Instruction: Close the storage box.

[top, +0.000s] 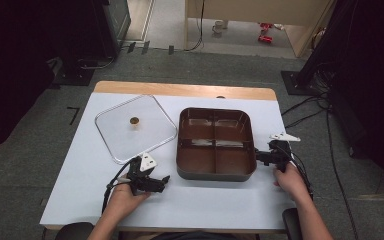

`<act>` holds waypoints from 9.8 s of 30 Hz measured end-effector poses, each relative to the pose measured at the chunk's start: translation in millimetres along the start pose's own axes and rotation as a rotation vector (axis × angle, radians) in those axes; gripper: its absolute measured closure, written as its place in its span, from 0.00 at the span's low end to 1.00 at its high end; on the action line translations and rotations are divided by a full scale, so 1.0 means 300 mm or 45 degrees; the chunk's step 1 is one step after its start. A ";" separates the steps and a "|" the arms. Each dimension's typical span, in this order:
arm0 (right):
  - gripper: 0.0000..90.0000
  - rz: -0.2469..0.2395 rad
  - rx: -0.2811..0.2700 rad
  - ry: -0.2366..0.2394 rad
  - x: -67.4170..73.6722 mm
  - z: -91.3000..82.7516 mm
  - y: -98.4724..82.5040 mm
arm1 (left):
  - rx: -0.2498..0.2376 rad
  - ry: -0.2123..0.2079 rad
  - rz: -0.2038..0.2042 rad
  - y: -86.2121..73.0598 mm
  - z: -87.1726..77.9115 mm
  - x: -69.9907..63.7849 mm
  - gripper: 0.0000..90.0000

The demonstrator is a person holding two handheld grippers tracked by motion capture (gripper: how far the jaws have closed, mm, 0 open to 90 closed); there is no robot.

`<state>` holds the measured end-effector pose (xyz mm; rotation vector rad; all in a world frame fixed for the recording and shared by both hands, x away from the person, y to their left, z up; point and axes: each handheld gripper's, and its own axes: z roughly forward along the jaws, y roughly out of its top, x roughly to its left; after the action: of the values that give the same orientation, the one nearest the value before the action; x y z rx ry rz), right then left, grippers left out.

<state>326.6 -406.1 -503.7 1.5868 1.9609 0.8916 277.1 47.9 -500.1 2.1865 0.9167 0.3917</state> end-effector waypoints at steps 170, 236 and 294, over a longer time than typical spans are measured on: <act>0.17 -0.002 -0.002 -0.002 0.001 0.000 -0.001 | -0.126 0.038 -0.227 0.405 -0.168 0.492 0.66; 0.17 -0.003 -0.001 -0.002 0.000 0.000 -0.001 | 0.036 -0.470 0.246 0.671 0.300 -0.091 0.66; 0.17 -0.006 -0.002 -0.004 0.000 0.000 -0.001 | -0.061 -0.294 0.119 0.490 -0.007 0.035 0.29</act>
<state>326.4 -406.1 -503.8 1.5813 1.9603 0.8885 355.8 -15.0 -392.8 2.1815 0.6752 0.1972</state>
